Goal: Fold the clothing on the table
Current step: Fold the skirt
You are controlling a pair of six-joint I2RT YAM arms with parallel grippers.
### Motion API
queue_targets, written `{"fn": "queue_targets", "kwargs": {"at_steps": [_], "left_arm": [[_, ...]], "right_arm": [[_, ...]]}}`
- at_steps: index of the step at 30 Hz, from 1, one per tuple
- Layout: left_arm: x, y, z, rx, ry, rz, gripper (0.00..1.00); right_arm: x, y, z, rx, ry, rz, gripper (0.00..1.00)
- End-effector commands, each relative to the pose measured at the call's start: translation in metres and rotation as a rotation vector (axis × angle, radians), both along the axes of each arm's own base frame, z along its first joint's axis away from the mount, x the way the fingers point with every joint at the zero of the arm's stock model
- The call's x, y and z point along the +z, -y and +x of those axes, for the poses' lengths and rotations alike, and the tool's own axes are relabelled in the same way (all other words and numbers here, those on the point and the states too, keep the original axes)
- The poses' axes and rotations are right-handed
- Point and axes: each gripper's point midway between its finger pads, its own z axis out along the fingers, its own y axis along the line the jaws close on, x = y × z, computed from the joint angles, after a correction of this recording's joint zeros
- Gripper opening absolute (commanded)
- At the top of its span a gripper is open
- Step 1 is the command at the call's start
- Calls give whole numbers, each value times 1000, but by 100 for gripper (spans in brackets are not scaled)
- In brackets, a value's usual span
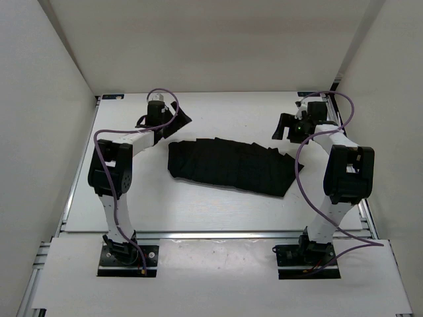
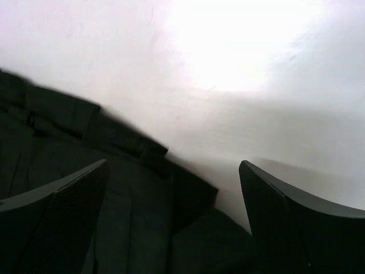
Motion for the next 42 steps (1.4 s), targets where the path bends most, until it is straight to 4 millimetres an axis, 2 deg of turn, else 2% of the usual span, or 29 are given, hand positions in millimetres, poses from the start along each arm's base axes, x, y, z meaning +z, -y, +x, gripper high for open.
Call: {"fn": "queue_targets", "kwargs": {"at_steps": [1,2,3,5,6,8,10,11,12,13,14,15,17,18,20,21,23,24,26,29,31,33,35,37,39,41,42], "left_arm": [[94,-22,15,74,230,0,99],[102,-20,13,55,246,0,99],[108,-13,6,-16,253,36,98],[121,17,-6,-168,255,149,98],[101,26,-21,-228,178,208,99],[79,52,-51,-402,117,322,99],[57,65,-73,-514,54,353,99],[41,74,-90,-575,15,364,99],[40,85,-100,-626,20,374,99],[35,85,-106,-655,3,390,98],[31,98,-116,-691,0,406,97],[29,105,-125,-725,6,423,96],[21,114,-133,-739,-23,409,91],[13,111,-133,-732,-57,398,88],[-4,104,-135,-701,-140,338,66],[-15,96,-135,-691,-182,315,53],[-32,80,-133,-638,-257,277,40],[-37,77,-131,-630,-257,283,36],[-39,72,-121,-589,-248,274,32],[-59,50,-109,-481,-320,260,21],[-68,44,-104,-440,-326,264,12],[-75,37,-100,-394,-329,286,6],[-83,29,-102,-359,-344,318,5],[-89,24,-105,-329,-361,336,0],[-89,20,-105,-306,-363,333,0],[-78,16,-100,-280,-337,333,0],[-64,15,-92,-258,-284,341,0]], "right_arm": [[43,23,26,-81,144,-121,99],[50,30,26,-79,167,-152,99],[57,26,25,-22,205,-159,100],[63,12,17,116,239,-143,96],[66,0,11,193,249,-104,94],[65,-18,-5,291,238,-65,93],[59,-27,-20,368,215,-44,90],[56,-31,-23,399,209,-25,84],[57,-36,-31,438,205,27,73],[60,-44,-38,479,214,96,65],[59,-47,-45,487,203,156,49],[62,-47,-45,483,210,177,34],[63,-60,-56,510,196,280,22],[61,-66,-61,523,184,294,15],[64,-83,-76,563,134,363,2],[60,-96,-86,609,105,349,0],[50,-110,-97,666,54,295,0],[49,-110,-98,682,45,275,0],[35,-113,-95,680,-37,302,0],[15,-106,-95,584,-185,413,0],[-9,-103,-101,615,-201,318,0],[-32,-103,-106,601,-302,291,0],[-48,-95,-101,522,-392,278,0],[-62,-90,-99,493,-400,203,0],[-68,-87,-97,478,-413,150,0],[-68,-83,-88,440,-402,125,0],[-64,-81,-83,428,-385,125,0]]}}
